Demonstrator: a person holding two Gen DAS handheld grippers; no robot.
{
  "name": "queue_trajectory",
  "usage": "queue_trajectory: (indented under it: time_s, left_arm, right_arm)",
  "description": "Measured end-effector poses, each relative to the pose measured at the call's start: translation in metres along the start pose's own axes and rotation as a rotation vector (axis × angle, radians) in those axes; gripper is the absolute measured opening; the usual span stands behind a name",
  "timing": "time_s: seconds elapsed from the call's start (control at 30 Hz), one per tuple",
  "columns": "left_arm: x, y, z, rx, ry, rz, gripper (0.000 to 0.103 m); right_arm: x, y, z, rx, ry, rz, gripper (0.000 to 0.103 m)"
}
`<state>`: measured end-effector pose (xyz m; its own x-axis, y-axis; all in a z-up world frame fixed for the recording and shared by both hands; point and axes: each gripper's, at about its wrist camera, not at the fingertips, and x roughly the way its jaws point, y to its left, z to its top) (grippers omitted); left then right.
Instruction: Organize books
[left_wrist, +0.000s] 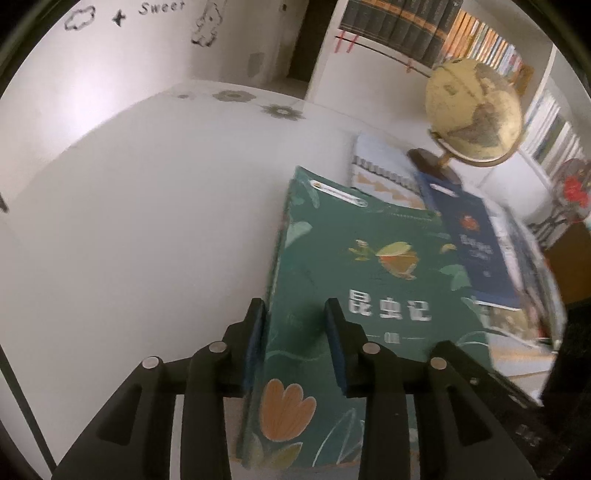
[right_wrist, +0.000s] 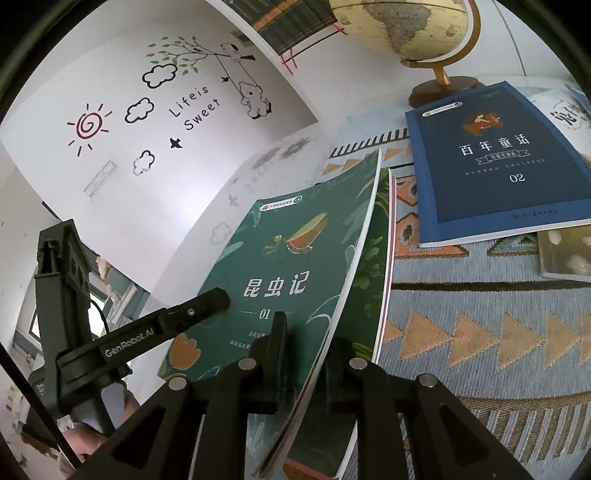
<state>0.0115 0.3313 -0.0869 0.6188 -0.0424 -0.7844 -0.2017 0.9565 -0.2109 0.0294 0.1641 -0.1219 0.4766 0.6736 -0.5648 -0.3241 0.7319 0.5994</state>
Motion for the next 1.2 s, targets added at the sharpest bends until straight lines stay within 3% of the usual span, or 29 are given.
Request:
queue_trajectory:
  time_s: [0.07, 0.13, 0.2, 0.43, 0.57, 0.77, 0.9, 1.07, 1.2]
  left_arm:
    - [0.001, 0.002, -0.001, 0.001, -0.009, 0.021, 0.032]
    - [0.001, 0.006, -0.001, -0.019, -0.011, 0.01, 0.032]
    - [0.001, 0.007, -0.001, -0.02, -0.02, 0.017, 0.032]
    - [0.0, 0.008, -0.001, -0.012, -0.038, 0.049, 0.036]
    - [0.001, 0.011, -0.001, -0.019, -0.044, 0.049, 0.038]
    - [0.002, 0.009, -0.001, -0.007, -0.067, 0.06, 0.038]
    - [0.003, 0.012, 0.001, -0.016, -0.066, 0.024, 0.037]
    - [-0.015, 0.005, 0.01, -0.042, -0.104, -0.014, 0.037]
    - [-0.043, -0.042, 0.024, 0.033, -0.125, -0.067, 0.039]
  right_arm:
    - [0.0, 0.003, -0.001, -0.014, -0.006, 0.006, 0.026]
    - [0.001, 0.01, -0.002, -0.051, -0.009, 0.019, 0.044]
    - [0.0, 0.015, -0.003, -0.07, -0.006, 0.01, 0.051]
    - [-0.015, -0.001, 0.001, -0.023, -0.058, -0.166, 0.057]
    - [-0.01, -0.011, 0.001, 0.042, -0.024, -0.11, 0.057]
    - [-0.01, -0.006, -0.001, 0.013, -0.029, -0.123, 0.057]
    - [-0.023, -0.01, 0.004, 0.046, -0.057, -0.1, 0.057]
    - [-0.062, -0.011, 0.022, 0.06, -0.128, -0.035, 0.057]
    - [-0.107, -0.026, 0.043, 0.051, -0.172, 0.0, 0.057]
